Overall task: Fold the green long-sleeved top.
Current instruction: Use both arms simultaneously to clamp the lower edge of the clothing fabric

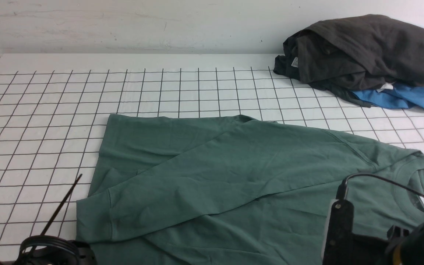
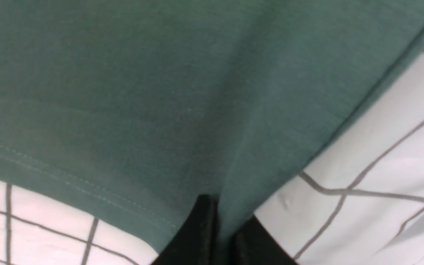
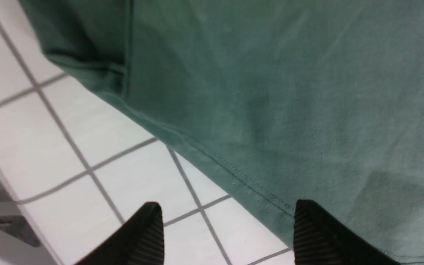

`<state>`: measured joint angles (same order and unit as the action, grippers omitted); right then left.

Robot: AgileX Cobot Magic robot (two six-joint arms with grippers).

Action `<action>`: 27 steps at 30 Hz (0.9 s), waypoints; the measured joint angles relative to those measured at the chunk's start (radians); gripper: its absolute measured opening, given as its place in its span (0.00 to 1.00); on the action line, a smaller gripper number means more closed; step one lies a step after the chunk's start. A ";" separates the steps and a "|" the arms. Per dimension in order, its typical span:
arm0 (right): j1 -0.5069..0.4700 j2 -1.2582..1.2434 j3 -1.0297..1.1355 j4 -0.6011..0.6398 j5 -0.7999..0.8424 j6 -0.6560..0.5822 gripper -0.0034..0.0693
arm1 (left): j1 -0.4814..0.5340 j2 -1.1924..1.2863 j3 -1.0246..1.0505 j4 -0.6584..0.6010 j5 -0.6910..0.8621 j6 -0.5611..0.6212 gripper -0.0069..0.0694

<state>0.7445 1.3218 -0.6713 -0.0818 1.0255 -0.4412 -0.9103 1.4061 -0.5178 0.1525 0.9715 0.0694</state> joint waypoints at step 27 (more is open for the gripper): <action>0.008 0.181 0.049 -0.161 -0.192 0.126 0.08 | 0.033 0.000 0.000 -0.022 -0.006 0.000 0.10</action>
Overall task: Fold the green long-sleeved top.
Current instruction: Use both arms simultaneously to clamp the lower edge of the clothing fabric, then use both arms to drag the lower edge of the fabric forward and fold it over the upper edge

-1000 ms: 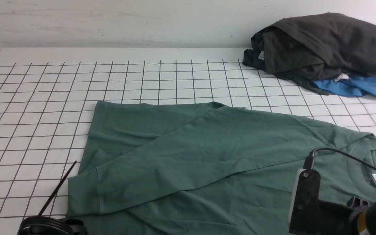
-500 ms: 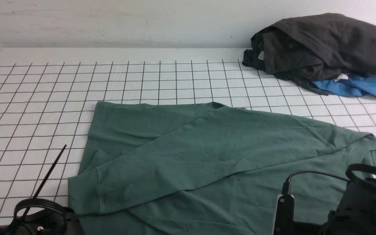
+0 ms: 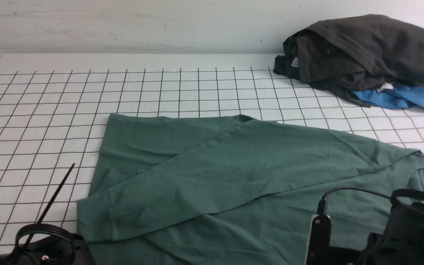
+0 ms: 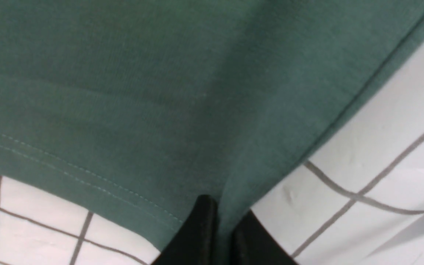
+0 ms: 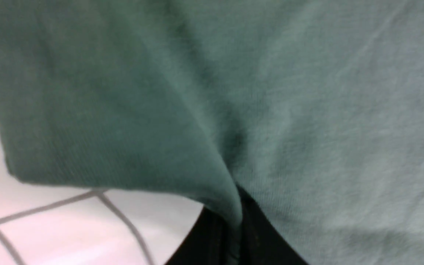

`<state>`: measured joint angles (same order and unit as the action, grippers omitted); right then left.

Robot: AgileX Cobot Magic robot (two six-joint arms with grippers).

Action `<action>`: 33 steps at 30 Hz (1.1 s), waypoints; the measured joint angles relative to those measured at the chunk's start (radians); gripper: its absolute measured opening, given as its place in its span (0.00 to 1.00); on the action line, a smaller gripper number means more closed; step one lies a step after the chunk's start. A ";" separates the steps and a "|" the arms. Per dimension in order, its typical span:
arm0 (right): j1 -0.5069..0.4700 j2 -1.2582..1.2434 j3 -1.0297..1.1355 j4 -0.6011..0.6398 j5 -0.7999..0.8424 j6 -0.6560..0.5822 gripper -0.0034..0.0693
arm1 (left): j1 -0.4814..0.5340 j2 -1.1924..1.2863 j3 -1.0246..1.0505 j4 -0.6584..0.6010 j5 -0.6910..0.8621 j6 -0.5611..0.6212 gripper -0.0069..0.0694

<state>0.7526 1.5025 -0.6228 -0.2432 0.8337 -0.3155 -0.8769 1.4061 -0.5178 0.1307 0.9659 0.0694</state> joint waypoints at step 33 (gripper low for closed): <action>-0.427 0.267 -0.824 0.209 0.260 -0.431 0.07 | 0.600 0.309 -0.950 0.059 0.159 0.391 0.10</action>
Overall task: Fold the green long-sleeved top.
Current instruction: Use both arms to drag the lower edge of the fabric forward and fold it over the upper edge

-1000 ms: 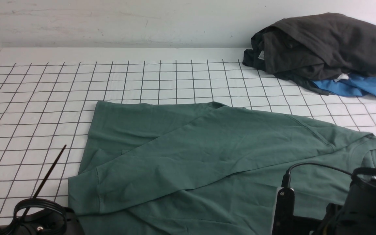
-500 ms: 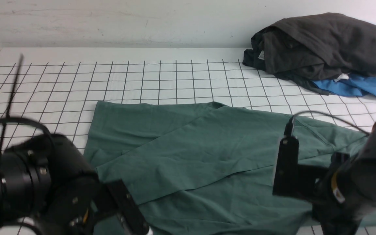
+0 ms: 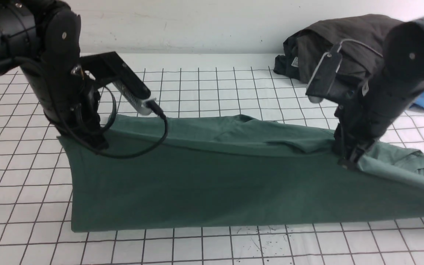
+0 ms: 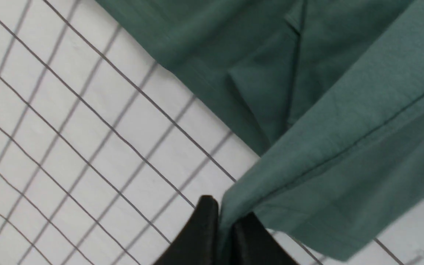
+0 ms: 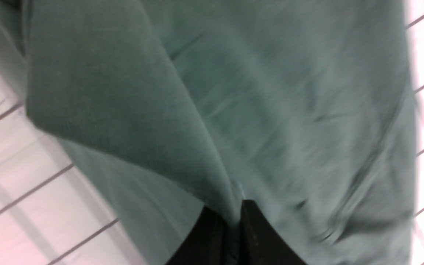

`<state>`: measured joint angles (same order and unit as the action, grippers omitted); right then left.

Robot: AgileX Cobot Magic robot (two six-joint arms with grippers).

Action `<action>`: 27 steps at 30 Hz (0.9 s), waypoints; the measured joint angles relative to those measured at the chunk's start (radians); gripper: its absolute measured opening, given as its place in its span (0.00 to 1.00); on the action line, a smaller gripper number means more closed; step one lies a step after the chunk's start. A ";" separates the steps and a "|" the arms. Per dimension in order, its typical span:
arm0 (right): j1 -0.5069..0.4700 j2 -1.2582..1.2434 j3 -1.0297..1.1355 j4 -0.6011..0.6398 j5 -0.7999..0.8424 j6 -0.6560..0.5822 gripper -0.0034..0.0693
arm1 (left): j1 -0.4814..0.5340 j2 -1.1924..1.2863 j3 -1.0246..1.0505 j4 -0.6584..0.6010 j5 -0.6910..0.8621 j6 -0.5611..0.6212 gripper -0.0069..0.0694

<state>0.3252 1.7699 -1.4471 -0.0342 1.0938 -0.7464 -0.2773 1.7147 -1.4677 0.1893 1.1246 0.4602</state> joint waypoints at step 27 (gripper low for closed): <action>-0.097 0.489 -0.473 0.043 -0.104 0.195 0.28 | 0.158 0.529 -0.438 -0.049 -0.164 -0.004 0.26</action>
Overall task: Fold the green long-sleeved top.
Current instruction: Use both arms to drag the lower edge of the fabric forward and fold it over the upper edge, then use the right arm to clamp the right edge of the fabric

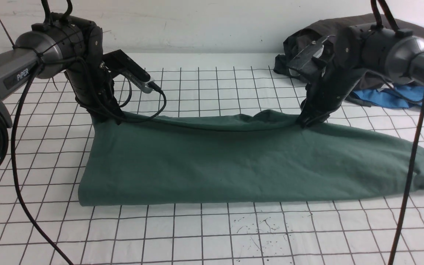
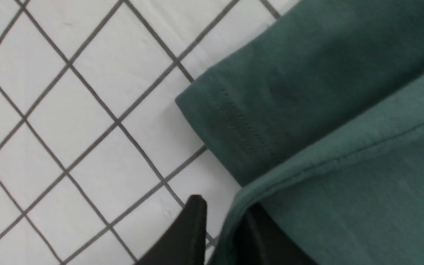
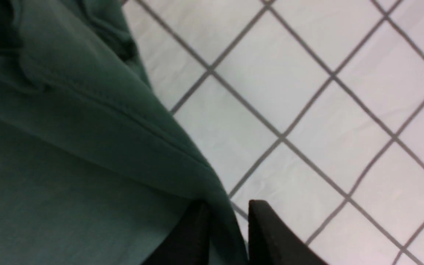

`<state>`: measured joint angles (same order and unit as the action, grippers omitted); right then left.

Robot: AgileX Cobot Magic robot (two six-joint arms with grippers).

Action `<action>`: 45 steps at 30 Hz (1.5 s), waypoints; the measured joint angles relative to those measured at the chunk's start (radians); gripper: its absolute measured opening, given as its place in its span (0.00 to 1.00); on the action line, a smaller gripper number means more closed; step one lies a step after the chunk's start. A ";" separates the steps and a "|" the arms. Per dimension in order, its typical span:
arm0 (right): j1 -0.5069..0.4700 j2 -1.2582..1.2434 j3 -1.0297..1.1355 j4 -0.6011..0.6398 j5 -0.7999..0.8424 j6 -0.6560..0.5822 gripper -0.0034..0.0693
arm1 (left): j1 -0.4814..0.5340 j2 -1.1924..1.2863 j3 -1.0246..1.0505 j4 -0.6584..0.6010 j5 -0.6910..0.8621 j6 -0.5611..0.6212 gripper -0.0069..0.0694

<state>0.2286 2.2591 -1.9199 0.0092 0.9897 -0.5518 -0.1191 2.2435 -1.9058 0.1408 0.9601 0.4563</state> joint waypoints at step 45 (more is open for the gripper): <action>-0.393 -0.227 0.530 -0.046 -0.068 0.516 0.81 | -0.102 -0.125 -0.167 -0.273 0.273 -0.020 0.08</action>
<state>-0.1640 2.0320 -1.3895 -0.0364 0.9219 -0.0361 -0.2214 2.1185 -2.0723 -0.1319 1.2336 0.4367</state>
